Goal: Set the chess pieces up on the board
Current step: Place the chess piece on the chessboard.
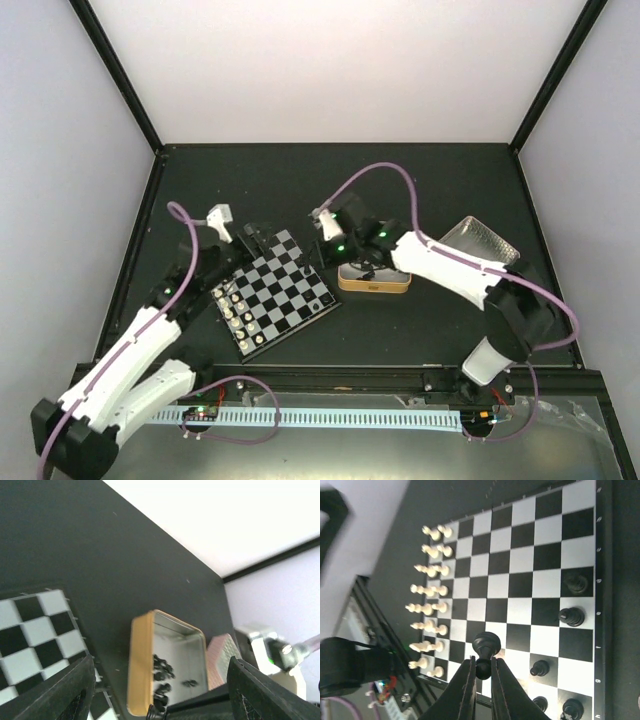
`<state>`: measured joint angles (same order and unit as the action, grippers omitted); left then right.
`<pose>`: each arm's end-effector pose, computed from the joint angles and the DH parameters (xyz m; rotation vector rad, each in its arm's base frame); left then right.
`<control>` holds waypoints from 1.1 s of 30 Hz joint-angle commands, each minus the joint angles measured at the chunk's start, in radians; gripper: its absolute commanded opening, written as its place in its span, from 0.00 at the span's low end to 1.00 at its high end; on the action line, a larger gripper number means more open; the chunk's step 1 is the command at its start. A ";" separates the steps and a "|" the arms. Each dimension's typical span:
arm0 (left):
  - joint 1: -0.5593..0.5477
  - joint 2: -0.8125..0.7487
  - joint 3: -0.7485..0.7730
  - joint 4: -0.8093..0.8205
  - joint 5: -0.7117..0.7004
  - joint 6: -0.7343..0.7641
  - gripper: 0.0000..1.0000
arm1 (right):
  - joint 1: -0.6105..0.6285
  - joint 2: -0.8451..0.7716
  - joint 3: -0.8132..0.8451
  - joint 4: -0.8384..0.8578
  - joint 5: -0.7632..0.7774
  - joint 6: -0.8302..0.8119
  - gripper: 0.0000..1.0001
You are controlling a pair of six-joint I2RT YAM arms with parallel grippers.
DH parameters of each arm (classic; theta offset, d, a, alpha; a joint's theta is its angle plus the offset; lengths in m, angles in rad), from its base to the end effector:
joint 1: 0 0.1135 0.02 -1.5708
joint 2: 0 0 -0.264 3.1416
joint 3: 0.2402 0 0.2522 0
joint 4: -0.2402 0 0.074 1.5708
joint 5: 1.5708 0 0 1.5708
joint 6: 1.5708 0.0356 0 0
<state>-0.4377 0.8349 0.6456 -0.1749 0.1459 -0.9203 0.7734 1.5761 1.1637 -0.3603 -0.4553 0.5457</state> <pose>0.1760 -0.0881 0.2831 -0.3944 2.0399 -1.0159 0.2365 0.2527 0.2603 -0.5368 2.5033 1.1249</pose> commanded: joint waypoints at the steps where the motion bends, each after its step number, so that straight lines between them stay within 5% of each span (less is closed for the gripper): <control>1: 0.004 -0.146 -0.003 -0.190 -0.291 0.059 0.74 | 0.104 0.105 0.103 -0.235 0.243 -0.047 0.09; 8: 0.010 -0.307 -0.029 -0.281 -0.503 0.085 0.77 | 0.198 0.306 0.268 -0.368 0.400 -0.056 0.09; 33: 0.015 -0.292 -0.045 -0.298 -0.450 0.109 0.79 | 0.221 0.462 0.414 -0.465 0.464 -0.060 0.23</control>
<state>-0.4313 0.5560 0.5995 -0.4568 -0.3058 -0.8261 0.9882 2.0113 1.5463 -0.8024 -0.0170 0.4770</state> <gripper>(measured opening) 0.792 0.231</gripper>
